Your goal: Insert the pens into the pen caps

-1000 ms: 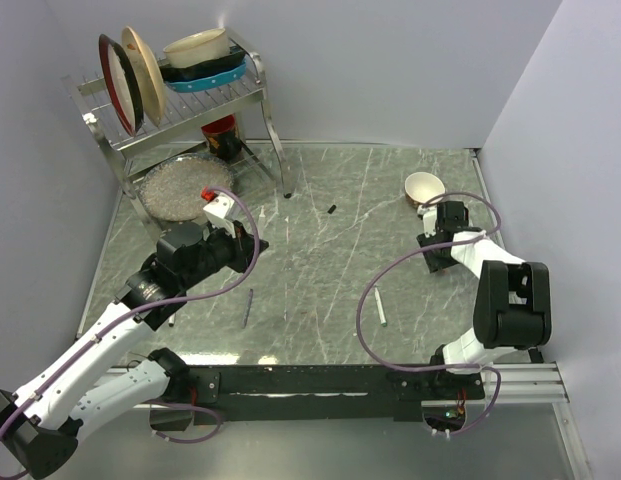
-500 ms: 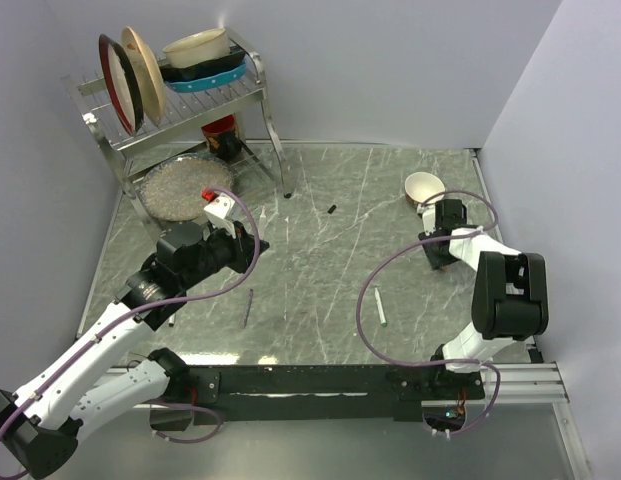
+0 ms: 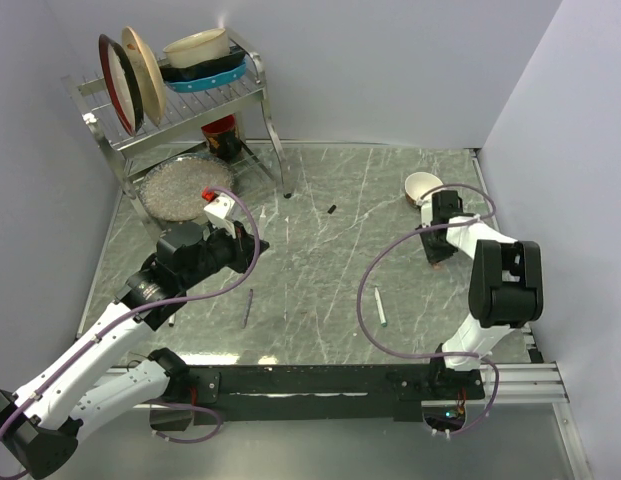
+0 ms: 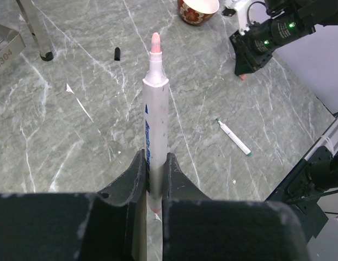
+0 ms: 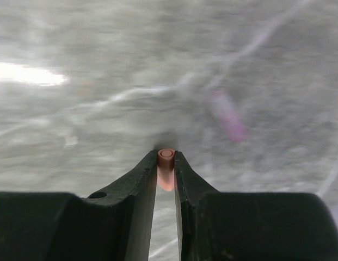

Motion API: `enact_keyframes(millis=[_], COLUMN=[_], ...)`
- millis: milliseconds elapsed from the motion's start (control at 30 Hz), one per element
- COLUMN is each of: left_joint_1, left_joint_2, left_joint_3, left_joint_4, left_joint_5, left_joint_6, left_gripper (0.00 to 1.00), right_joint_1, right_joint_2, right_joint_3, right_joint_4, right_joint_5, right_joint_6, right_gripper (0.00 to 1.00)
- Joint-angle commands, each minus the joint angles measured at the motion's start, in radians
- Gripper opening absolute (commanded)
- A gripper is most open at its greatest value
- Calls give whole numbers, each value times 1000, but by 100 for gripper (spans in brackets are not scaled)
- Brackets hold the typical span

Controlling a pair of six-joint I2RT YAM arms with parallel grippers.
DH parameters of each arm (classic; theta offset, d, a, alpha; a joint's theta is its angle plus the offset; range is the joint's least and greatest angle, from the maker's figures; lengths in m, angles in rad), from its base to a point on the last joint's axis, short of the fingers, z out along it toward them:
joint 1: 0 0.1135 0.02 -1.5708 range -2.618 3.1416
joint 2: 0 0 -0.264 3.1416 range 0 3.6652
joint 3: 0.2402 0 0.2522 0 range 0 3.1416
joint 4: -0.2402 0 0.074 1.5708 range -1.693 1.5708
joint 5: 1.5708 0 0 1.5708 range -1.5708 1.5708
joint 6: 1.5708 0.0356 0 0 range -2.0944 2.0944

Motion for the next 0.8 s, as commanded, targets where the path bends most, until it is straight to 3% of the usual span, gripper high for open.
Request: enact_keyframes(millis=[0,200,300,433,767], left_joint_1=[3,3,3,3,3], left_joint_2=[-18,-30,-32,-32,-33], left_joint_3=[3,-2,-3,-3,-3], left_joint_4=[40,39,40,38,40], left_joint_5=[-1,-18,-24,-31,-41], left_joint_6=[18,19,19,21,22], left_gripper=[1,1,1,1,1], right_joint_1=[111,265,329,360,392], right_joint_2=[-22,-8,21,91,148], right_joint_3=[72,100,108,163,186], right_joint_4=[-70,-43,-37,-87,-135], right_joint_5=[-58,-58,15,112,88], right_joint_6=[153,270,310,382,405], right_gripper=[24,25,27,27,30])
